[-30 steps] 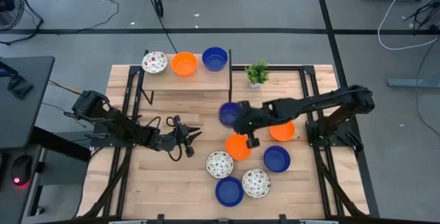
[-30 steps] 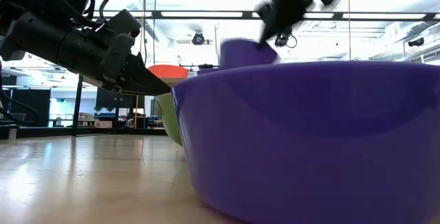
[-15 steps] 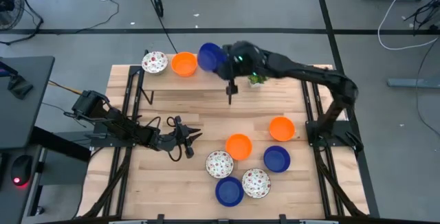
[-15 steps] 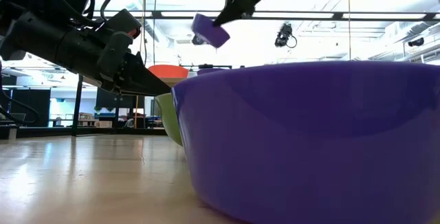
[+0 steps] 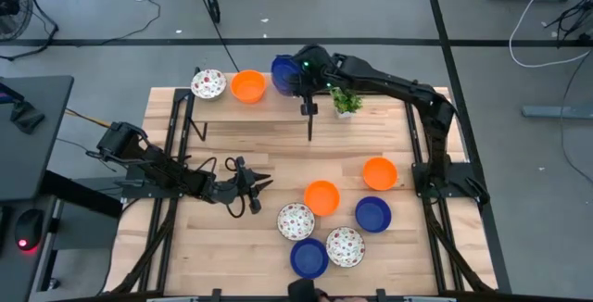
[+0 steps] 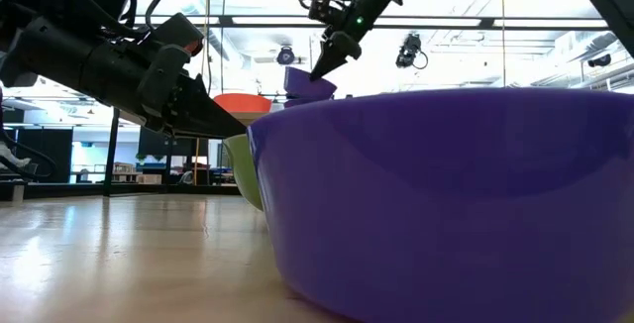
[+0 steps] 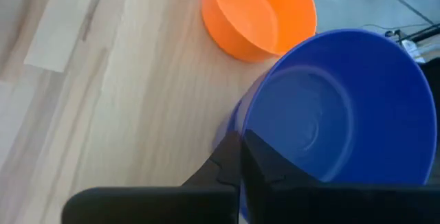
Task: Pick & Place Mini bowls
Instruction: Stack the blue bowl on top of the blue bowl on the shelf, then stack the orange bowl on top of the orange bowl on the shelf
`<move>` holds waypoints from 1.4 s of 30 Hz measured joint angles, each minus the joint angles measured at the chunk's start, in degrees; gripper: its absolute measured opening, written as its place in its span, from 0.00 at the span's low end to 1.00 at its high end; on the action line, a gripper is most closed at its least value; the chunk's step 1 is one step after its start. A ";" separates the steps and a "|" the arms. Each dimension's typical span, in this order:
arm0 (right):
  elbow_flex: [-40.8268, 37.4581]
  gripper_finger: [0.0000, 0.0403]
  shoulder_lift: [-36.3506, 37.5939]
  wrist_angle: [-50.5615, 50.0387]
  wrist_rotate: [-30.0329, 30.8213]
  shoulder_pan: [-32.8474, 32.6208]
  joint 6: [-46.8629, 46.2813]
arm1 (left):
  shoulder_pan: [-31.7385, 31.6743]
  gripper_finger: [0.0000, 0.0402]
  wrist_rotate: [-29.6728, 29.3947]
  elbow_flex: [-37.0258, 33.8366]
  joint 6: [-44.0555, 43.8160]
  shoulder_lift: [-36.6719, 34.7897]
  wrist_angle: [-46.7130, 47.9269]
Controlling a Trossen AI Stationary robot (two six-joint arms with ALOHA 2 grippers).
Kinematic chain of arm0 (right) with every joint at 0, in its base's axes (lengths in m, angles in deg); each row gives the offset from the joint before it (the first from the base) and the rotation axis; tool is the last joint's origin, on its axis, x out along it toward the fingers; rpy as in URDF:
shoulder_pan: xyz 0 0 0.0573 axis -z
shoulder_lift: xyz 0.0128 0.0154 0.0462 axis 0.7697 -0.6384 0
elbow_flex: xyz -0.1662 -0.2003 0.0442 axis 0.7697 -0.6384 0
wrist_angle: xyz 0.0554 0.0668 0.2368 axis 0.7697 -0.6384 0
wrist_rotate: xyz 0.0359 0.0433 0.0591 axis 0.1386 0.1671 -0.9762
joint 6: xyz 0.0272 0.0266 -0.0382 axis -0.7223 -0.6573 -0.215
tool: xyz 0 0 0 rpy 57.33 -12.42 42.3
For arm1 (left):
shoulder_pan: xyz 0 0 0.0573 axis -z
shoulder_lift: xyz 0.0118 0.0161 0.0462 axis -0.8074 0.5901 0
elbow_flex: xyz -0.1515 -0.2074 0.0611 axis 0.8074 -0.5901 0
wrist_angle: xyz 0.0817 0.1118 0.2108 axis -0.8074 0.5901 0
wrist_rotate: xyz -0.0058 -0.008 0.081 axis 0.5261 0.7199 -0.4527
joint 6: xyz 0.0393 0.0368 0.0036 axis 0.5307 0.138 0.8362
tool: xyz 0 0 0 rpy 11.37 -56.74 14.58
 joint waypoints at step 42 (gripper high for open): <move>-0.25 0.26 2.89 -2.20 4.47 -3.19 -11.73 | -0.02 0.21 0.15 0.00 -0.92 -0.02 0.00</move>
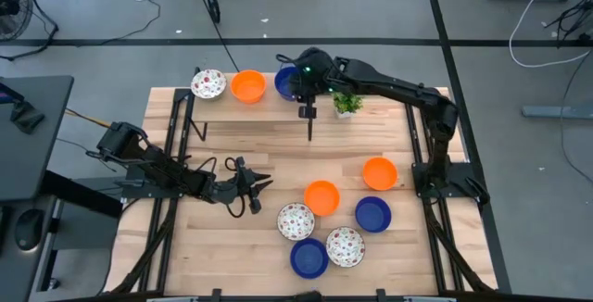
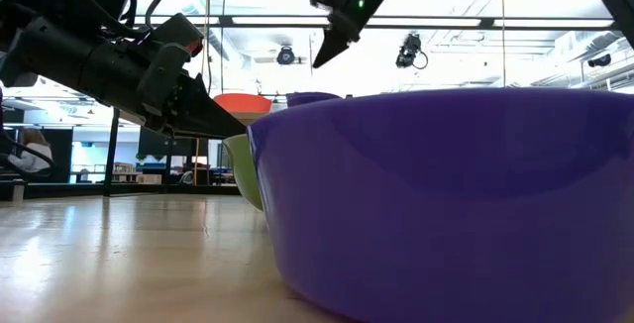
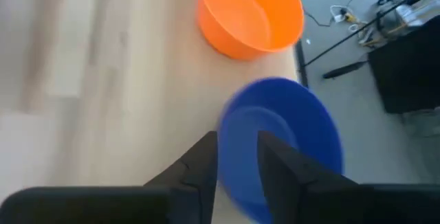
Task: Pick & Place Mini bowls
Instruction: Stack the orange bowl on top of the orange bowl on the shelf
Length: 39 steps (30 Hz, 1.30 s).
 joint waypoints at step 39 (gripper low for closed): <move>-97.26 0.02 30.04 100.41 27.29 -50.25 -48.35 | -5.16 0.21 19.46 23.60 15.39 2.51 14.24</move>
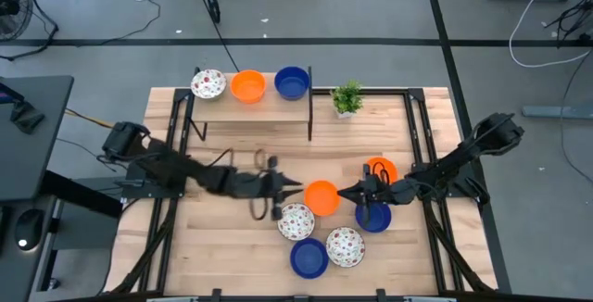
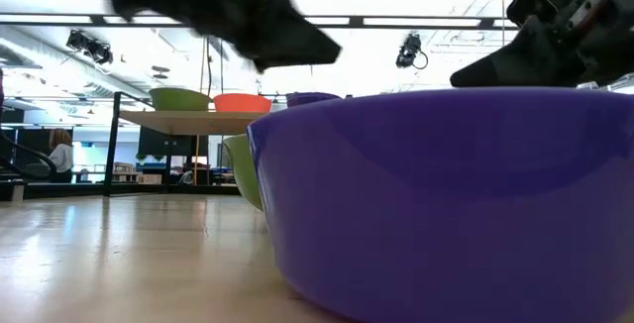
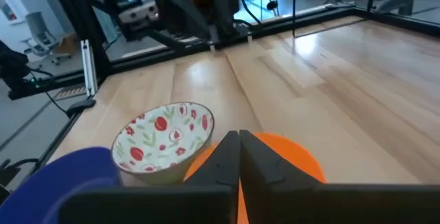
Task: Pick & Place Mini bowls
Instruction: Stack the orange bowl on top of the orange bowl on the shelf
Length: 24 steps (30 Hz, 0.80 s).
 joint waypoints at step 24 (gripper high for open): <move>-0.11 0.02 0.02 -0.56 0.00 -2.04 0.21 | -8.74 0.54 18.18 31.91 38.51 18.04 51.81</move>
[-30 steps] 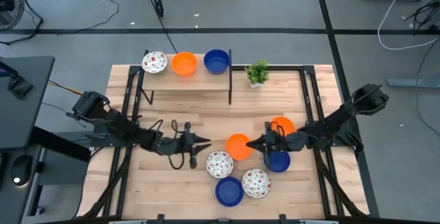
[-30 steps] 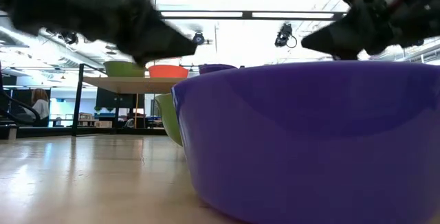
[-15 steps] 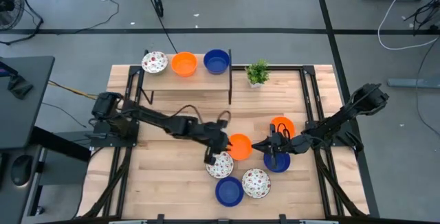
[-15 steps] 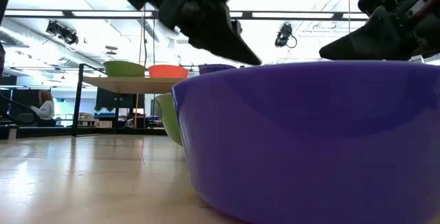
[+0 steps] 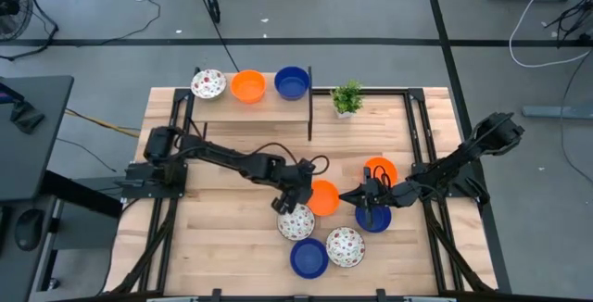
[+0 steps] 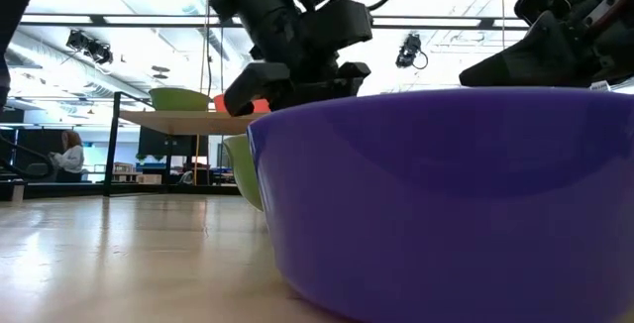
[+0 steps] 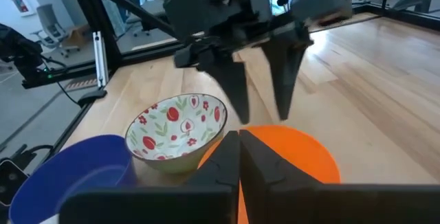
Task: Pick & Place Mini bowls
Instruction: Stack the orange bowl on top of the orange bowl on the shelf
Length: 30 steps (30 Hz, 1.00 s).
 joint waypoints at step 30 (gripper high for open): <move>0.02 0.02 0.00 -0.41 -0.02 0.02 -0.39 | -1.43 0.43 5.44 0.39 35.06 3.74 0.57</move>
